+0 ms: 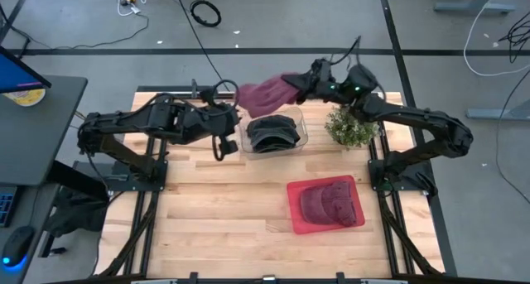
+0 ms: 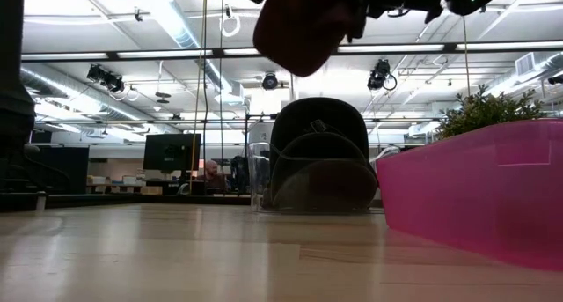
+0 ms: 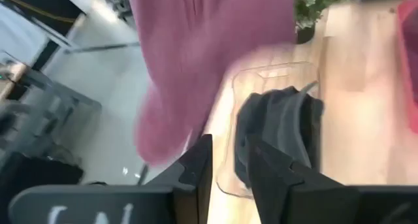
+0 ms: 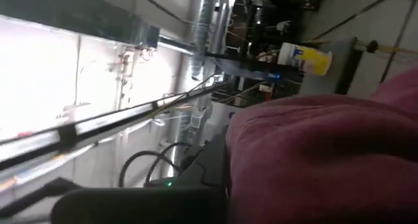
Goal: Pick & Place hat
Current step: Put the red cap into the pink bin
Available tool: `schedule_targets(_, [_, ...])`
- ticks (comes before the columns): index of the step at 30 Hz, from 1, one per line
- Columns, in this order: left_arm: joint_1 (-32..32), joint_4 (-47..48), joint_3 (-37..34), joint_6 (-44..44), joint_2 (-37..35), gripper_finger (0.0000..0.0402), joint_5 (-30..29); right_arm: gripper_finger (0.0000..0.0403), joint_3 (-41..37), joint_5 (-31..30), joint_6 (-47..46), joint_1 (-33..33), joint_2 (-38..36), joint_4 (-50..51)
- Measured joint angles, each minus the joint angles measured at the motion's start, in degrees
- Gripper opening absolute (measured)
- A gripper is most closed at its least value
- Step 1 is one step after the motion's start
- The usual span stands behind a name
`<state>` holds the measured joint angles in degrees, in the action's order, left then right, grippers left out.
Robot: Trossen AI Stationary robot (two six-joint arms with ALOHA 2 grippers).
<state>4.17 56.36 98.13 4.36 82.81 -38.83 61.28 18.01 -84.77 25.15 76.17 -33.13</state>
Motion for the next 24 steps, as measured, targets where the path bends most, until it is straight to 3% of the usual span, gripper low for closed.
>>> schedule_targets(4, [0.28,4.46,0.02,-4.15,-1.36,0.0113,1.23,0.0013,0.11,3.65,4.24,0.50,-3.04,5.81])
schedule_targets(9, [-0.45,8.70,0.02,-8.30,-2.09,0.0122,-3.42,0.0013,0.08,20.59,10.41,1.30,-6.75,8.64])
schedule_targets(13, [-1.84,9.54,0.01,-9.36,-2.56,0.0119,-5.91,0.0013,0.08,31.95,17.86,-0.75,-10.37,19.39])
schedule_targets(18, [-3.42,9.61,0.02,-9.83,-2.48,0.0117,-5.27,0.0013,0.11,34.53,26.54,-4.58,-17.03,41.58])
schedule_targets(24, [-4.25,9.06,0.02,-11.74,-2.46,0.0117,-4.81,0.0014,0.08,25.54,34.29,-11.89,-22.53,69.75])
